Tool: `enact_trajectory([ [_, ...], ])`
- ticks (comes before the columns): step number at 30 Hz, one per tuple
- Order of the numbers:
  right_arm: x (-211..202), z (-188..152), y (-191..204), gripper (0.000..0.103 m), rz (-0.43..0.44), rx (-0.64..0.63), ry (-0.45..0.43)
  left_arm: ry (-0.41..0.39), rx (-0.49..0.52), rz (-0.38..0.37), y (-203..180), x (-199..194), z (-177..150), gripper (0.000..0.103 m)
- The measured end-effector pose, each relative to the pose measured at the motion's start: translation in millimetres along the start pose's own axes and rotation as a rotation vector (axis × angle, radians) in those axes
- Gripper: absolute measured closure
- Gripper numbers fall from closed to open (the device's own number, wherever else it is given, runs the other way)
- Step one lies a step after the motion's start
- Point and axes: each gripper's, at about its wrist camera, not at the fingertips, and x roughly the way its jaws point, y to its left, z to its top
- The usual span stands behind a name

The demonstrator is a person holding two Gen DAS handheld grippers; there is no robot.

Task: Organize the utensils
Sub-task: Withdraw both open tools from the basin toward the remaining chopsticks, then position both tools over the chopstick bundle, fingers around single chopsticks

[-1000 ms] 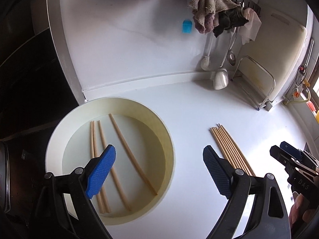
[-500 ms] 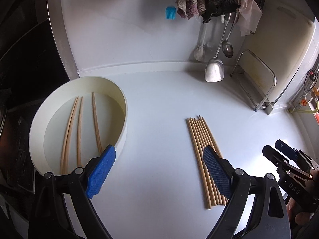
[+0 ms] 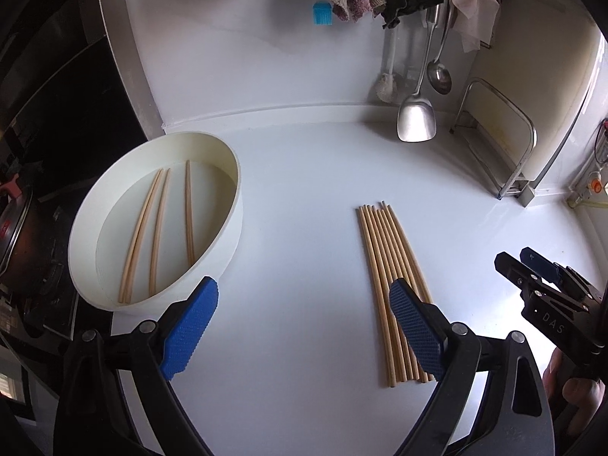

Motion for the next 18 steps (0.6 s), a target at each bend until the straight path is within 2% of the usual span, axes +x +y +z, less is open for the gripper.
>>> enact_trajectory([
  [3, 9.8, -7.6, -3.9, 0.045, -0.001, 0.034, 0.005, -0.011, 0.008, 0.015, -1.4, 12.5, 1.1, 0.013],
  [8, 33.3, -22.9, 6.6, 0.045, -0.021, -0.012, 0.029, -0.027, -0.038, -0.017, 3.4, 32.2, 0.2, 0.013],
  [18, 68.6, -36.2, 19.7, 0.045, -0.043, -0.061, 0.042, -0.022, -0.031, -0.069, -17.1, 70.5, -20.6, 0.013],
])
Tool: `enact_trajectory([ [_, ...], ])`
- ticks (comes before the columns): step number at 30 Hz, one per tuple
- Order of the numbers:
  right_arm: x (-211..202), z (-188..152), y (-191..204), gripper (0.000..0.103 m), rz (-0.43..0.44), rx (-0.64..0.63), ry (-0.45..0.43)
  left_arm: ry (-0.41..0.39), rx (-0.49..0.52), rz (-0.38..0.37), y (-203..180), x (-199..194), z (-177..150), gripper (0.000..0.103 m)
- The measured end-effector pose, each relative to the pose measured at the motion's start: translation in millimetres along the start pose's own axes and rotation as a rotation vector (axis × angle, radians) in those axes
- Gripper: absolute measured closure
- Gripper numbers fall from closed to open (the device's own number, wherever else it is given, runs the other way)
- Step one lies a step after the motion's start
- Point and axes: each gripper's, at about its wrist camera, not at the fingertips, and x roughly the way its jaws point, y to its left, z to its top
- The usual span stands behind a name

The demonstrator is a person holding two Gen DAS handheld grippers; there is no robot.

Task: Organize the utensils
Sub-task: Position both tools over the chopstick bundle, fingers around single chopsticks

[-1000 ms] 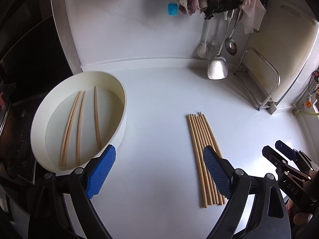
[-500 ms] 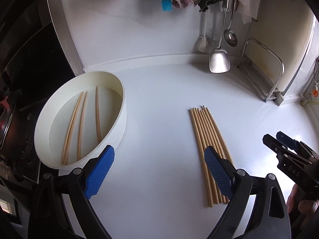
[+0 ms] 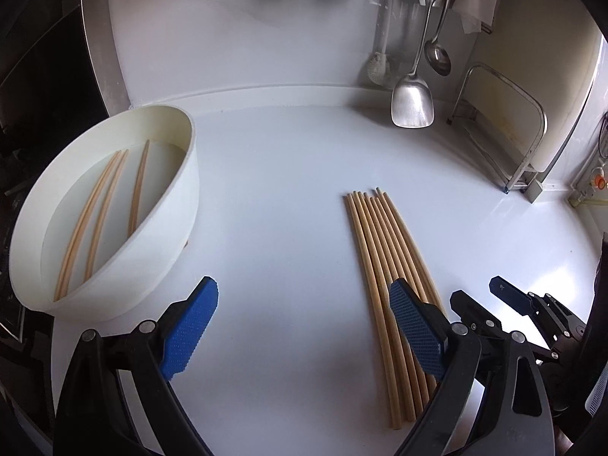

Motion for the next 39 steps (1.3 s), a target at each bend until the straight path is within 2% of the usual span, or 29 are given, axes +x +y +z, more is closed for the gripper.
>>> enact_trajectory([
  [22, 20.3, -7.0, 9.8, 0.045, -0.077, -0.105, 0.026, 0.090, -0.006, -0.002, -3.6, 33.0, -27.8, 0.013],
  [24, 20.9, -7.1, 9.3, 0.047, -0.075, -0.104, 0.024, 0.103, -0.012, -0.006, -3.4, 36.8, -29.2, 0.013],
  [29, 21.0, -5.0, 5.4, 0.060, -0.075, -0.096, 0.017, 0.109, -0.002, 0.007, -6.5, 41.6, -30.3, 0.013],
  [39, 19.1, -0.9, -14.5, 0.063, -0.052, -0.037, 0.020, 0.152, -0.020, -0.005, -8.1, 53.9, -29.7, 0.013],
])
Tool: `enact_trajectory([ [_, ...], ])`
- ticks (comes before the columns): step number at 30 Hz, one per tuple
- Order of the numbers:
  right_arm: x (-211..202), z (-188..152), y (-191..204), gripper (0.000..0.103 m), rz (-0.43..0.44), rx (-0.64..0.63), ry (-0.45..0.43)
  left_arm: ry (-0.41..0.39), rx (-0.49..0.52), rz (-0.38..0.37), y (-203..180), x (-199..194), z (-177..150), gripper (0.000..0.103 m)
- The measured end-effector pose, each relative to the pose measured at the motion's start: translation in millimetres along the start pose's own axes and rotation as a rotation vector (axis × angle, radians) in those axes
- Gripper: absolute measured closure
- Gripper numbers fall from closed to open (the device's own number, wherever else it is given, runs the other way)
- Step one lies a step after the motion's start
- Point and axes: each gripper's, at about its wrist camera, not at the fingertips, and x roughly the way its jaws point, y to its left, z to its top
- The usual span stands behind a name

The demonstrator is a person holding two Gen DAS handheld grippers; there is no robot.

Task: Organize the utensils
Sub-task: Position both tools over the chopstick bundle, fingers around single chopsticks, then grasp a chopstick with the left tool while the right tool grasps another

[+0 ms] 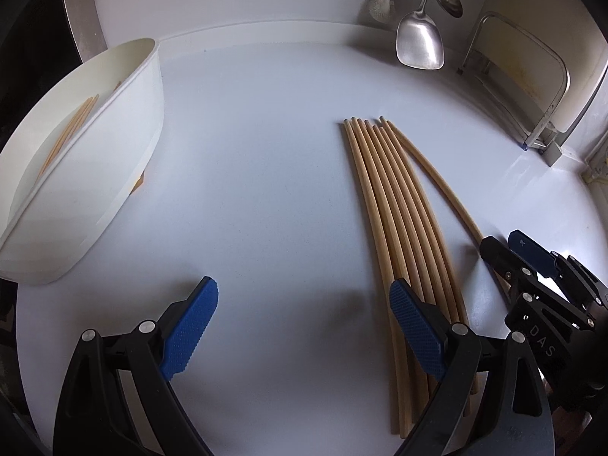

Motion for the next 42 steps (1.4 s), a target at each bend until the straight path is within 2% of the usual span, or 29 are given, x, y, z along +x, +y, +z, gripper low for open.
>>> enact_trajectory([
  [12, -1.5, -1.4, 0.1, 0.063, 0.003, -0.005, -0.002, 0.001, 0.015, 0.004, -5.6, 1.1, -0.3, 0.013],
  [18, -1.9, -0.8, 0.5, 0.063, -0.002, -0.013, 0.005, 0.003, 0.041, 0.038, -6.0, 4.2, -4.6, 0.012],
  [23, -2.2, -0.9, 0.5, 0.063, -0.002, -0.021, 0.007, 0.004, 0.022, 0.045, -0.6, 3.9, -3.4, 0.011],
  [27, -1.3, -1.7, 5.9, 0.063, -0.012, -0.064, 0.010, 0.005, 0.016, 0.056, 0.1, 8.0, 1.1, 0.006],
  [30, -1.7, -3.1, 10.6, 0.067, -0.005, -0.099, 0.015, 0.003, 0.012, 0.060, 0.6, 10.0, 3.8, 0.006],
  [32, -2.5, -4.0, 12.6, 0.075, -0.001, -0.115, 0.016, 0.004, 0.014, 0.058, -0.5, 10.5, 4.9, 0.007],
  [35, -3.6, -4.8, 15.0, 0.087, 0.001, -0.129, 0.019, -0.006, 0.023, 0.049, -4.4, 7.7, 5.5, 0.017],
  [37, -4.0, -5.1, 16.0, 0.094, 0.000, -0.132, 0.023, -0.013, 0.026, 0.045, -6.1, 5.1, 6.1, 0.032],
  [38, -4.1, -5.3, 16.7, 0.094, -0.001, -0.135, 0.023, -0.017, 0.027, 0.044, -6.8, 4.0, 6.5, 0.036],
  [40, -3.9, -5.5, 18.1, 0.095, -0.002, -0.141, 0.023, -0.026, 0.034, 0.038, -9.6, 1.1, 6.2, 0.055],
  [41, -4.0, -5.5, 19.3, 0.095, 0.001, -0.142, 0.023, -0.029, 0.040, 0.033, -11.3, -0.2, 5.5, 0.061],
  [42, -4.0, -5.8, 20.0, 0.095, 0.003, -0.143, 0.024, -0.031, 0.048, 0.028, -12.8, -1.6, 4.8, 0.073],
])
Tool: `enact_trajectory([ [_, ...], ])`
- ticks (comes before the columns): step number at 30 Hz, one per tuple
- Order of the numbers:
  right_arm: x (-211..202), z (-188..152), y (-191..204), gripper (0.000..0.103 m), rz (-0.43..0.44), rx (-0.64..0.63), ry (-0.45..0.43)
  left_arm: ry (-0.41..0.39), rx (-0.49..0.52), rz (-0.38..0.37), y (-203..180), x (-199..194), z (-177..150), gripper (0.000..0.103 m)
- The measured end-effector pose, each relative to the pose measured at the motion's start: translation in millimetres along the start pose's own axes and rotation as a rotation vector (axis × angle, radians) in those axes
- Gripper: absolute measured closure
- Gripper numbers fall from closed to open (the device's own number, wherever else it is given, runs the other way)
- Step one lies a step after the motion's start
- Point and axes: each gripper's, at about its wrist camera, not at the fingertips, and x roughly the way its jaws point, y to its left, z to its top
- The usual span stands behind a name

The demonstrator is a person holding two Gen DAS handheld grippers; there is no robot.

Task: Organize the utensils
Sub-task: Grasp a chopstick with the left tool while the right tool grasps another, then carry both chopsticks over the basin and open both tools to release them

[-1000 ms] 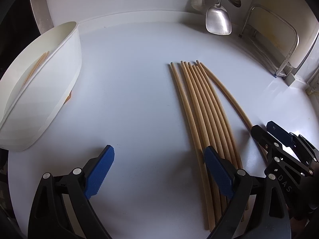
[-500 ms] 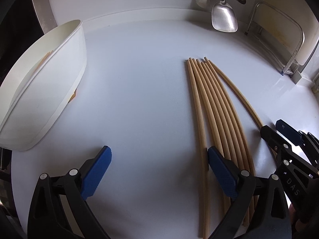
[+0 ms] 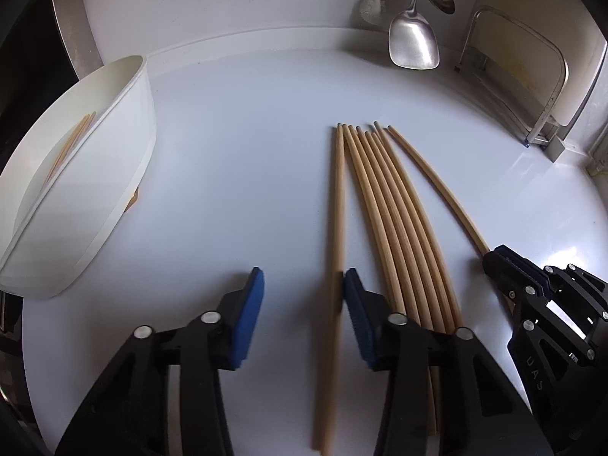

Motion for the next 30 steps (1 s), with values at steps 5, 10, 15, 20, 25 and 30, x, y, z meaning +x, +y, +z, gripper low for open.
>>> enact_trajectory([
  [5, -0.7, 0.7, 0.0, 0.097, 0.021, 0.023, 0.012, 0.005, 0.043, -0.020, -10.1, -4.5, -3.5, 0.096],
  [10, -4.8, 2.2, -2.9, 0.097, 0.062, 0.063, 0.049, 0.039, 0.016, -0.053, -7.4, -7.7, -1.8, 0.096],
  [15, -20.0, 13.0, -7.1, 0.097, 0.091, 0.096, 0.050, 0.007, 0.023, -0.057, -5.5, -32.3, 8.8, 0.096],
  [20, -45.5, 35.9, -2.2, 0.097, 0.110, 0.081, 0.008, -0.009, 0.001, -0.034, 6.8, -61.4, 24.4, 0.096],
  [25, -66.3, 65.5, 21.6, 0.097, 0.128, 0.027, -0.020, -0.060, -0.036, -0.016, 37.3, -98.0, 40.7, 0.096],
  [30, -76.2, 97.8, 66.7, 0.097, 0.140, -0.016, -0.048, -0.059, -0.065, 0.003, 89.4, -109.2, 53.5, 0.096],
])
